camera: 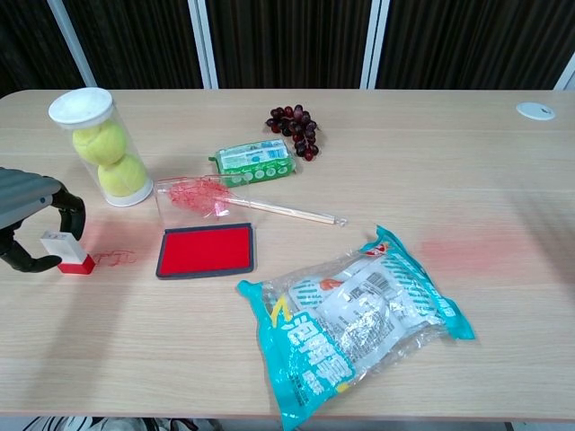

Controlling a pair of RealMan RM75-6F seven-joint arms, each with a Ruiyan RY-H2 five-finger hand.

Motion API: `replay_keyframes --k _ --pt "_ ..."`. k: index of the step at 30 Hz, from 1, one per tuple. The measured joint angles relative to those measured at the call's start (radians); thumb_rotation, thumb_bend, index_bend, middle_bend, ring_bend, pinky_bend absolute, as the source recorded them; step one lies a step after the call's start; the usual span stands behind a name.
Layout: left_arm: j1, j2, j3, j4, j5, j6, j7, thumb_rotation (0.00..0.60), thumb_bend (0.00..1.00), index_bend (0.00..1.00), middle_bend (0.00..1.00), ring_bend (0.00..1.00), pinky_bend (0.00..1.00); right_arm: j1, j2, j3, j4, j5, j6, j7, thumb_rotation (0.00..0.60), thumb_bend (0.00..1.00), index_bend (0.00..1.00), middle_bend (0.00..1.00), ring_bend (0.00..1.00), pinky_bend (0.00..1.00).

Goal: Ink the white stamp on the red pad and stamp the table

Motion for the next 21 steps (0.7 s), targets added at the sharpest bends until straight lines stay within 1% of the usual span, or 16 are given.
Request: replay_keyframes --k 15,21 --pt "-0.009 -0.015 0.009 0.021 -0.008 0.003 -0.004 0.6 0.31 0.49 0.47 0.18 0.2 0.0 -0.001 0.001 0.001 -0.001 0.002 0.0 0.6 0.17 0.11 0.0 0.0 0.19" --pt "-0.01 -0.016 0.01 0.027 -0.008 0.009 -0.004 0.6 0.33 0.52 0.5 0.22 0.25 -0.001 -0.003 0.001 0.003 -0.002 0.004 0.001 0.6 0.17 0.11 0.0 0.0 0.19"
